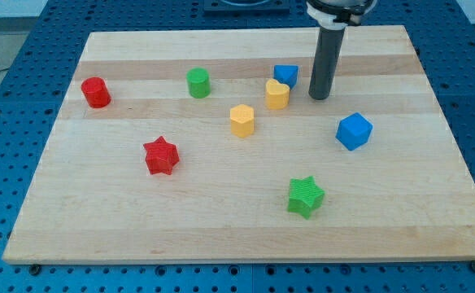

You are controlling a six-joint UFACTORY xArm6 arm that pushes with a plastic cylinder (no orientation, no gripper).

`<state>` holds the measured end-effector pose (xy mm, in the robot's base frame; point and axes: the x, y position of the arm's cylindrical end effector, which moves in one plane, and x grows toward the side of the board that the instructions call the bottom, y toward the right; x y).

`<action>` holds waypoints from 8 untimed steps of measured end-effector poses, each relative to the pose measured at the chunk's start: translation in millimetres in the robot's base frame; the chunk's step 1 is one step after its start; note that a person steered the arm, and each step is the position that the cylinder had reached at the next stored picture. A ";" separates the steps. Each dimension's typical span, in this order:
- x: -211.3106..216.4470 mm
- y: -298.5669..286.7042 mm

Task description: Move the green star right to the blue triangle

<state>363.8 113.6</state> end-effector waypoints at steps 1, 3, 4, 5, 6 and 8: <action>27.5 47.6; 192.4 125.4; 254.8 86.3; 249.2 -1.7; 223.6 -47.4; 119.0 -46.3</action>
<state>482.8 67.3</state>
